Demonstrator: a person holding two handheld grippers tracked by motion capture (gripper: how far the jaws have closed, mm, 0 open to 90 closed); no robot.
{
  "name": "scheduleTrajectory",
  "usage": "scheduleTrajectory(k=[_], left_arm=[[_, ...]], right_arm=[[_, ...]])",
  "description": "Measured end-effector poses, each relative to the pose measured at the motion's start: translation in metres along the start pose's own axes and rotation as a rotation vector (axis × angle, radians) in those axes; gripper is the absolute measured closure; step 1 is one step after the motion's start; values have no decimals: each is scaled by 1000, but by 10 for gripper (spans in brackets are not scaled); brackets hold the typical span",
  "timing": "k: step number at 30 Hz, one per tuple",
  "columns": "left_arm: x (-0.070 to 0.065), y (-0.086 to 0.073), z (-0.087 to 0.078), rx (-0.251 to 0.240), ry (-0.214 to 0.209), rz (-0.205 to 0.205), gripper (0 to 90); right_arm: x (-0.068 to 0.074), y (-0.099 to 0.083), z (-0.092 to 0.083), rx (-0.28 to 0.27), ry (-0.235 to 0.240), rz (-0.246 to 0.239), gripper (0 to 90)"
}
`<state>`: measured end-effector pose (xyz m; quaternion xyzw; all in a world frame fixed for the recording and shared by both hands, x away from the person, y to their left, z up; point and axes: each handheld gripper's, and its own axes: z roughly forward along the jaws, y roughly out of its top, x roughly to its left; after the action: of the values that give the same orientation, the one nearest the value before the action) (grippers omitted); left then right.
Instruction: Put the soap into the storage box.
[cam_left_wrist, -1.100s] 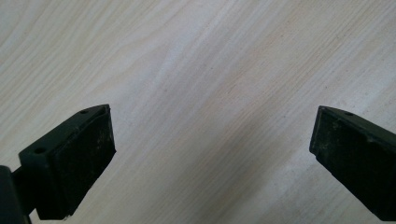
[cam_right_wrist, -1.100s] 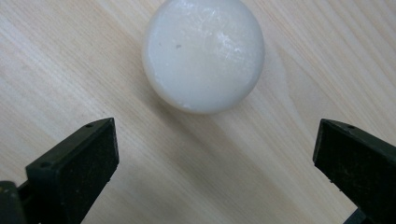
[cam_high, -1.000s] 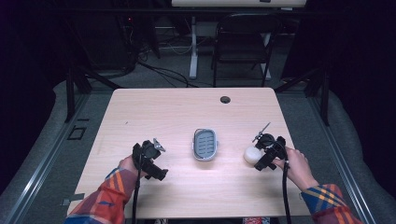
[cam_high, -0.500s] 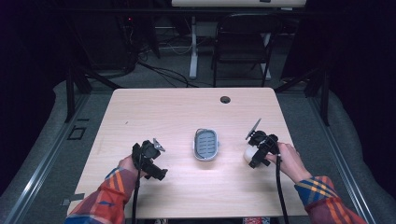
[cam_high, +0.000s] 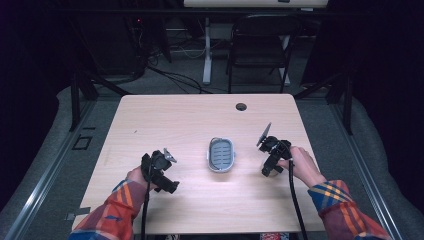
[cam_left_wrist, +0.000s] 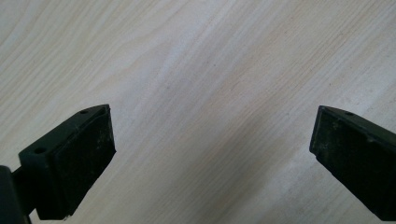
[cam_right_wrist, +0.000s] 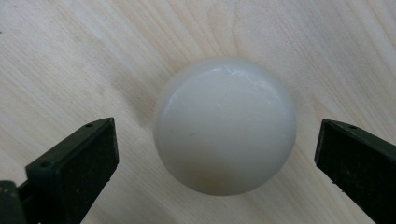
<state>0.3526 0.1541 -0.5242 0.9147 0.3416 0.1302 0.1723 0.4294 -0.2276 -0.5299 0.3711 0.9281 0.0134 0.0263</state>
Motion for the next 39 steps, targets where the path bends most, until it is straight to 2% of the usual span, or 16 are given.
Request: scheduleTrajectory(k=[1, 2, 3, 4, 5, 6, 7, 9, 11, 12, 13, 19, 33, 35, 39], left_arm=[[0, 0, 0, 1, -1, 2, 0], [0, 0, 0, 0, -2, 3, 0], [0, 0, 0, 0, -2, 4, 0], [0, 0, 0, 1, -3, 4, 0], [0, 0, 0, 2, -2, 4, 0], [0, 0, 0, 3, 0, 0, 0], [0, 0, 0, 4, 0, -1, 0], [0, 0, 0, 4, 0, -1, 0], [0, 0, 0, 4, 0, 0, 0], [0, 0, 1, 4, 0, 0, 0], [0, 0, 0, 4, 0, 0, 0], [0, 0, 0, 1, 1, 3, 0], [0, 0, 0, 0, 6, 6, 1], [0, -1, -1, -3, 6, 6, 1], [-1, -1, -1, -3, 7, 6, 1]], right_arm=[[1, 0, 3, -22, 2, 18, 0], [0, 1, 2, 1, -13, 2, 0], [1, 1, 3, -16, -17, 18, 0], [-2, 4, 0, 41, -29, -28, 6], [3, 1, 8, -52, -8, 54, 15], [1, 4, 5, 1, -21, 9, 37], [0, 5, 4, 11, -30, -2, 103], [1, 6, 4, 23, -30, -14, 133], [1, 7, 5, 25, -36, -19, 143], [2, 7, 6, 19, -37, -6, 145], [1, 8, 6, 32, -42, -17, 149], [3, 10, 7, 38, -39, -19, 223], [3, 9, 8, 38, -61, -20, 229], [2, 9, 4, 52, -64, -34, 229], [2, 8, -3, 33, -79, -36, 229]])
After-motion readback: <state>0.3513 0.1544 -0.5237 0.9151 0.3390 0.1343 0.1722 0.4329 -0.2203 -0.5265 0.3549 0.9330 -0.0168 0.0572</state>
